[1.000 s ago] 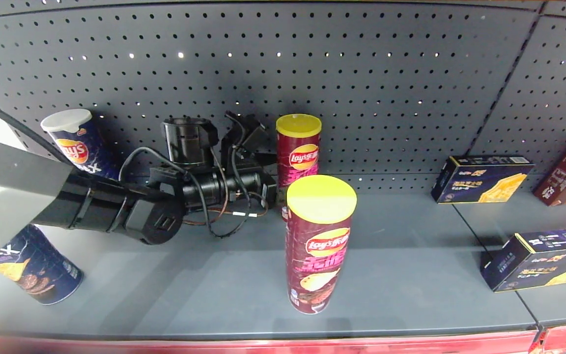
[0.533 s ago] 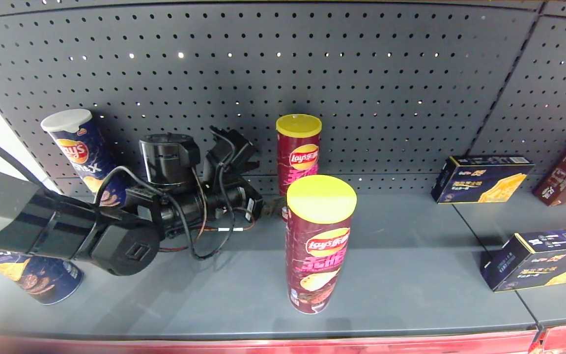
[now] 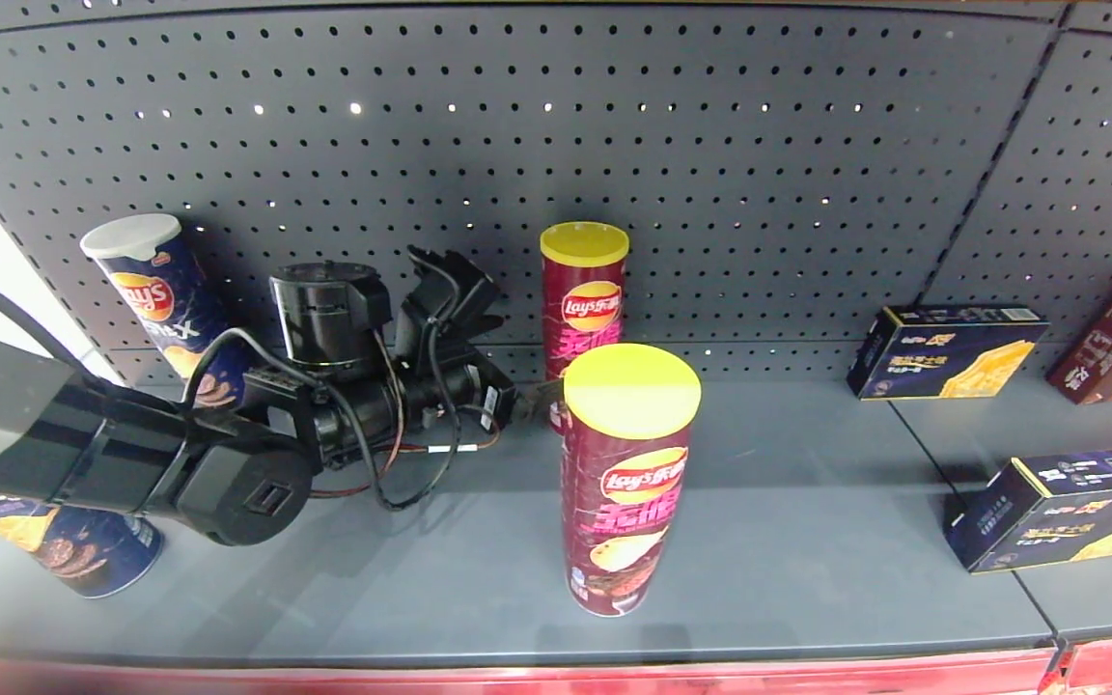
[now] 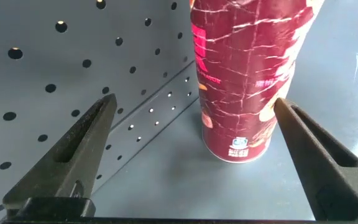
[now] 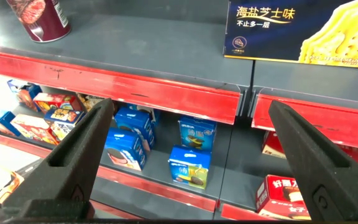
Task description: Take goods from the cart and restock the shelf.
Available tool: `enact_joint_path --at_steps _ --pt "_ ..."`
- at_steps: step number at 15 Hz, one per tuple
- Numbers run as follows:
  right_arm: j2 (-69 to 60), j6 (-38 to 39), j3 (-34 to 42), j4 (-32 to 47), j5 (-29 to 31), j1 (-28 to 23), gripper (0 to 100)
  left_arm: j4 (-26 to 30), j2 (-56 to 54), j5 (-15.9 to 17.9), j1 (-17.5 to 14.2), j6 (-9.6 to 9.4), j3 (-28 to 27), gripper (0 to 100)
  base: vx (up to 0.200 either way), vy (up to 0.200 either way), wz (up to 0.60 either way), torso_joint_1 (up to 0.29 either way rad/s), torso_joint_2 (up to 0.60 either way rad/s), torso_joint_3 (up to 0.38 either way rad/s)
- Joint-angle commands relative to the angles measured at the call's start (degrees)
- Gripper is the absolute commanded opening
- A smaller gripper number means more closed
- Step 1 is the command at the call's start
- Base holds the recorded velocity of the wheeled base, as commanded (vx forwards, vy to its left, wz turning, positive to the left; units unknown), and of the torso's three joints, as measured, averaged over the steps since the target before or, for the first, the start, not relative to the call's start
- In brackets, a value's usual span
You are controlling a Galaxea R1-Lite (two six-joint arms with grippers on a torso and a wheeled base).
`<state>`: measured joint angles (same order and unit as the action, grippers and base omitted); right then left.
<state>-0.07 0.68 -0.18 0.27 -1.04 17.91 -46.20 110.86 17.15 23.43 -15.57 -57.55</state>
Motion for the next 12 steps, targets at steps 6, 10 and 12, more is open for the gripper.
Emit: enact_joint_path --at_steps 6,10,12 --pt "0.1 0.0 0.0 0.0 0.0 0.0 100 0.1 -4.2 0.1 0.2 0.01 2.9 100 0.000 0.000 0.00 0.000 0.00 0.000" --pt "0.1 0.0 0.0 0.0 0.0 0.0 100 -0.3 -19.5 -1.7 1.2 1.68 18.4 100 0.000 0.000 0.00 0.000 0.00 0.000" --pt "0.1 0.0 0.0 0.0 0.0 0.0 100 -0.6 -28.9 -3.4 3.5 4.41 25.9 100 0.000 0.000 0.00 0.000 0.00 0.000"
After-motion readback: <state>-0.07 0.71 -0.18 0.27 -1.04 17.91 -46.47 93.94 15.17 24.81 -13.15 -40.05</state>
